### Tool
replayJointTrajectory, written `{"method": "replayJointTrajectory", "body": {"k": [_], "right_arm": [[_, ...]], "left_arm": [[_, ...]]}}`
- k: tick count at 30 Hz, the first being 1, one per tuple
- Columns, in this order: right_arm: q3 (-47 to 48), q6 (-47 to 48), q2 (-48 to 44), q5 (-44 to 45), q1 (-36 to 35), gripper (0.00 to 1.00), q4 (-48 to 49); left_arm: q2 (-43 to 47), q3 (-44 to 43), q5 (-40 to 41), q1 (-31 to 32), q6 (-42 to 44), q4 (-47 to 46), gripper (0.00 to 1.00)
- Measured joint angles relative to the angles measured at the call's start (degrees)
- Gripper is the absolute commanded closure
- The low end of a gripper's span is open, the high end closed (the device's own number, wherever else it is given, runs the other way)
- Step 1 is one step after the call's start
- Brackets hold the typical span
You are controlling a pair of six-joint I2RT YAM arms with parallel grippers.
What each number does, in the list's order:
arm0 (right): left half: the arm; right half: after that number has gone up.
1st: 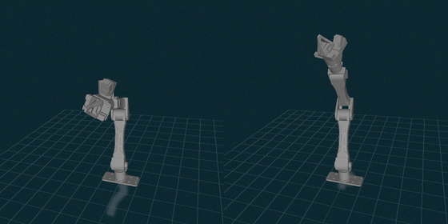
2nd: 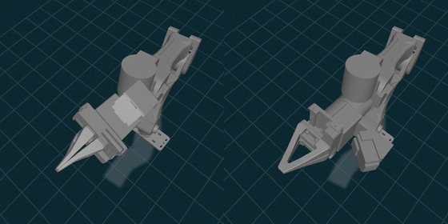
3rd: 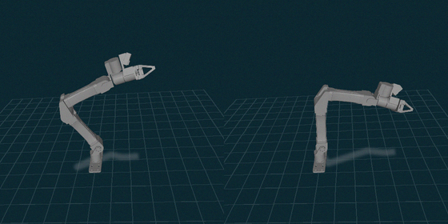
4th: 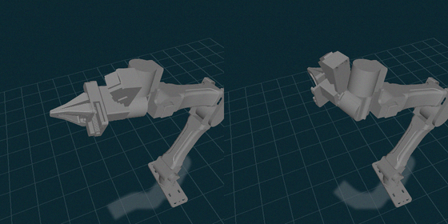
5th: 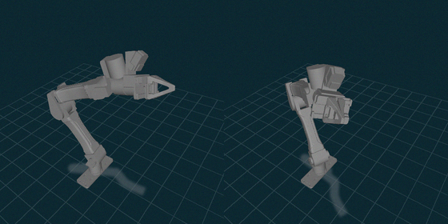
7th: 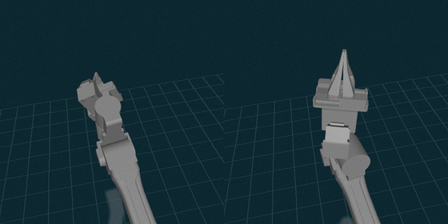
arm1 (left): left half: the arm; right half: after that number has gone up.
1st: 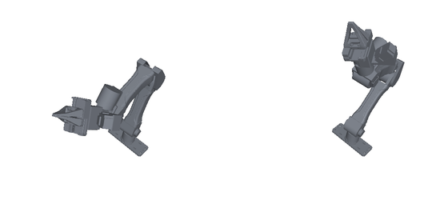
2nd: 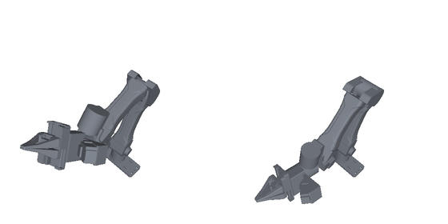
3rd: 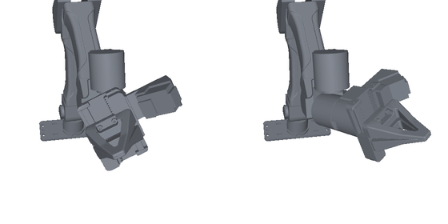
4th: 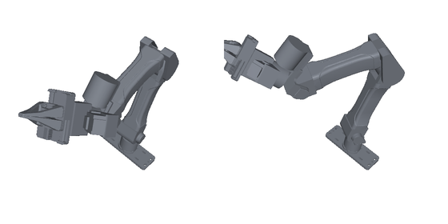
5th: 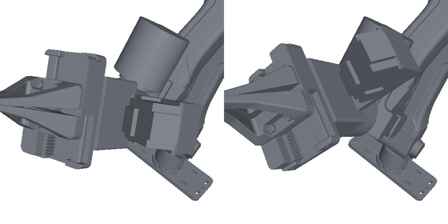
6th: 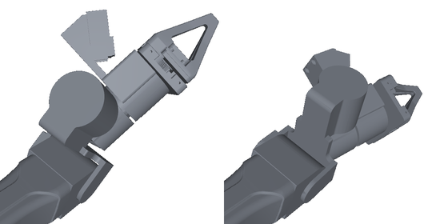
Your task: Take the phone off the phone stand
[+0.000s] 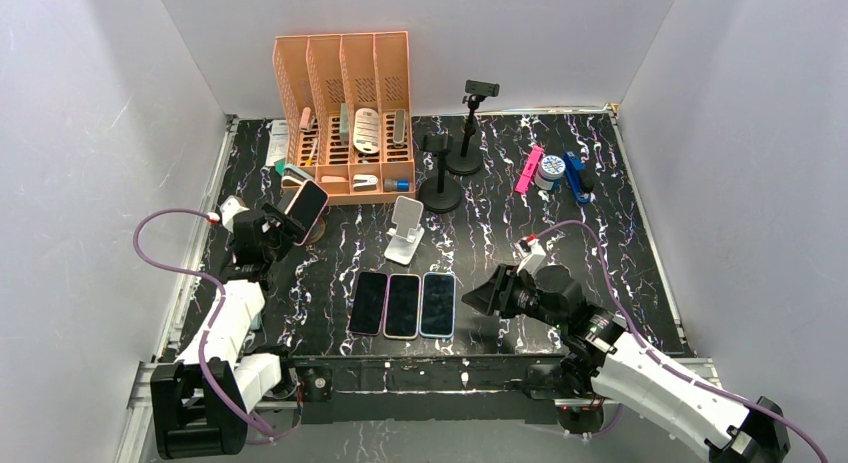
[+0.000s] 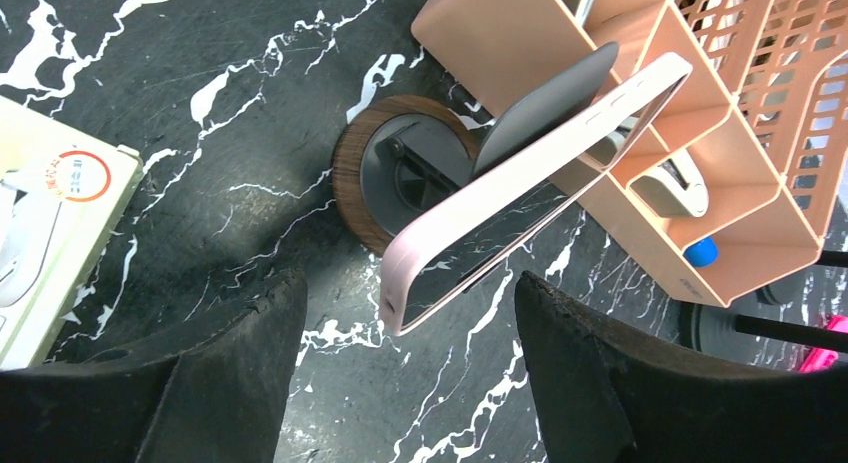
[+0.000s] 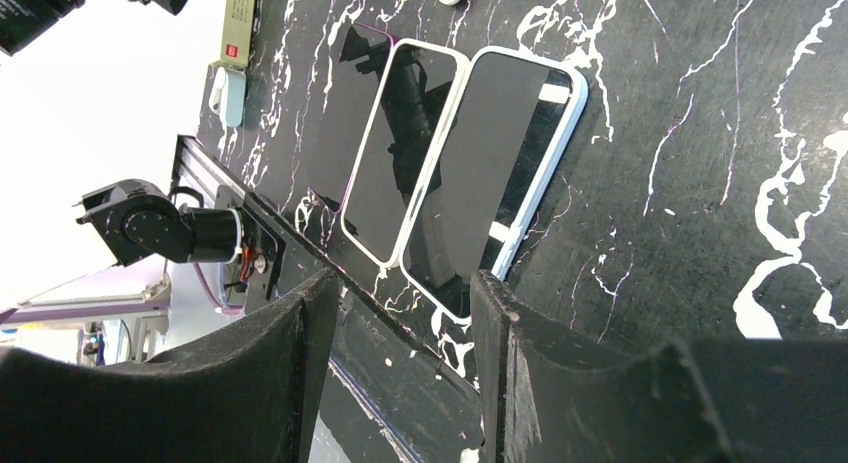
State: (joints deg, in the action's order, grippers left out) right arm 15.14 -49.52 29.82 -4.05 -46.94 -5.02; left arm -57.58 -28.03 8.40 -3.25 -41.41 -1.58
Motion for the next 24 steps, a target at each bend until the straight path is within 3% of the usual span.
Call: {"method": "replayJointTrajectory", "body": {"k": [5, 24], "right_arm": [[0.00, -0.46, 0.70, -0.46, 0.00, 0.41, 0.04], [0.63, -1.38, 1.25, -0.63, 0.00, 0.41, -0.04]], "left_arm": [[-0.59, 0.20, -1.40, -0.42, -0.57, -2.32, 0.31], [-3.65, 1.14, -5.57, -1.31, -2.10, -6.10, 0.58]]}}
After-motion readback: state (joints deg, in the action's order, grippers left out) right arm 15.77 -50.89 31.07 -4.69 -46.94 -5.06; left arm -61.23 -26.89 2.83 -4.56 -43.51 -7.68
